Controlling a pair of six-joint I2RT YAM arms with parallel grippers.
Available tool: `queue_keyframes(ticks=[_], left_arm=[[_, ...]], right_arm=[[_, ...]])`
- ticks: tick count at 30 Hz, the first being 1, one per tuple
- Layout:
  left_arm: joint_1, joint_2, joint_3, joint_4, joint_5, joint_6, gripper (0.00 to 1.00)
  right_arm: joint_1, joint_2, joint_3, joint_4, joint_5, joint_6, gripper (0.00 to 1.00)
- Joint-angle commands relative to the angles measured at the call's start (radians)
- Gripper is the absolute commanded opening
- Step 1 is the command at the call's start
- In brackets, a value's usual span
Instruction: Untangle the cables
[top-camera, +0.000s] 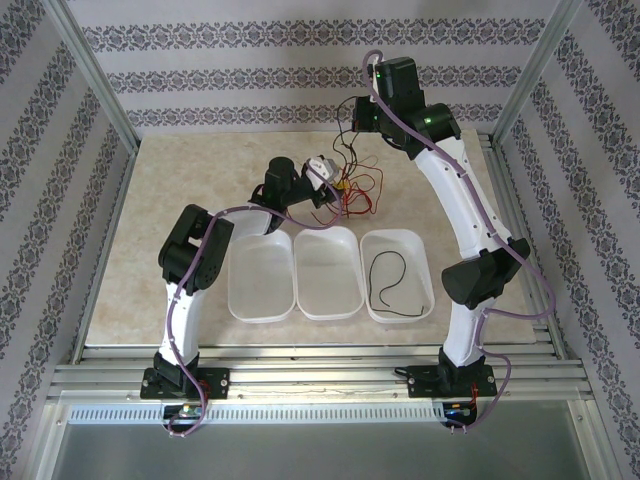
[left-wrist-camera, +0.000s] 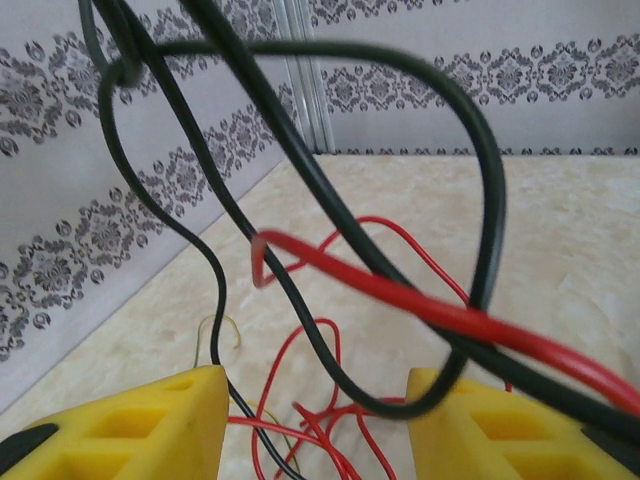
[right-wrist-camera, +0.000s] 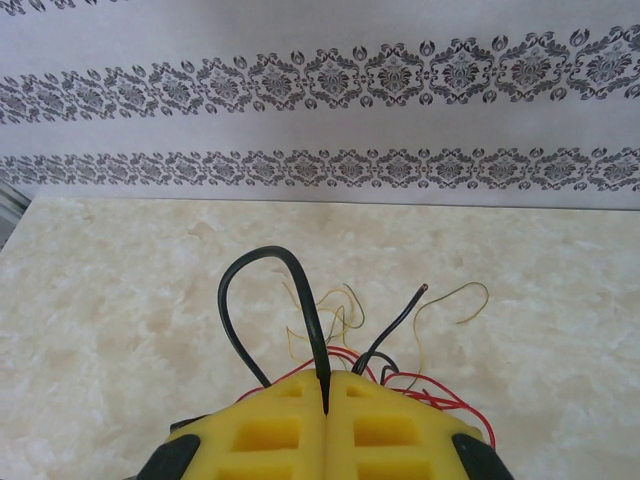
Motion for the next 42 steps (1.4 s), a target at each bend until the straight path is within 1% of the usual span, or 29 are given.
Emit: queue_keyframes(ticks=[1, 5, 7, 11, 15, 17, 19, 20, 23, 26, 28, 34, 35, 36, 42], left_arm=[[-0.014, 0.021, 0.038, 0.078, 0.000, -0.037, 0.48], [-0.019, 0.038, 0.060, 0.077, -0.002, -0.045, 0.47], [-0.021, 0.046, 0.070, 0.077, -0.011, -0.048, 0.41], [-0.022, 0.052, 0.074, 0.105, -0.028, -0.065, 0.34], [-0.022, 0.046, 0.067, 0.122, -0.012, -0.072, 0.33], [-0.021, 0.040, 0.059, 0.120, 0.025, -0.070, 0.39], [-0.022, 0.034, 0.049, 0.119, 0.058, -0.074, 0.50], [-0.022, 0.031, 0.045, 0.119, 0.064, -0.076, 0.52], [-0.022, 0.028, 0.041, 0.116, 0.062, -0.076, 0.52], [-0.021, 0.027, 0.045, 0.107, 0.053, -0.075, 0.47], [-0.021, 0.029, 0.050, 0.105, 0.040, -0.076, 0.35], [-0.021, 0.034, 0.053, 0.077, -0.015, -0.061, 0.06], [-0.021, 0.034, 0.051, 0.067, -0.028, -0.055, 0.02], [-0.021, 0.034, 0.053, 0.051, -0.046, -0.045, 0.00], [-0.021, 0.042, 0.055, -0.072, -0.114, 0.037, 0.00]], right_arm=[[-0.011, -0.007, 0.035, 0.005, -0.018, 0.018, 0.00], [-0.011, -0.007, 0.034, 0.003, -0.021, 0.022, 0.00], [-0.011, -0.007, 0.035, 0.003, -0.020, 0.021, 0.00], [-0.009, -0.010, 0.030, 0.000, -0.018, 0.021, 0.00], [-0.011, -0.013, 0.020, 0.001, -0.013, 0.021, 0.00], [-0.011, -0.011, 0.018, 0.000, -0.012, 0.021, 0.00], [-0.010, -0.008, 0.017, 0.001, -0.013, 0.021, 0.00], [-0.011, -0.008, 0.017, 0.002, -0.015, 0.022, 0.00], [-0.011, -0.004, 0.018, 0.003, -0.018, 0.023, 0.00], [-0.010, -0.002, 0.020, 0.004, -0.023, 0.024, 0.00], [-0.010, -0.003, 0.020, 0.003, -0.023, 0.025, 0.00], [-0.011, -0.010, 0.024, 0.000, -0.020, 0.020, 0.00], [-0.011, -0.011, 0.031, -0.003, -0.018, 0.017, 0.00], [-0.011, -0.013, 0.038, -0.006, -0.016, 0.014, 0.00], [-0.013, -0.014, 0.124, -0.034, 0.002, -0.013, 0.00]])
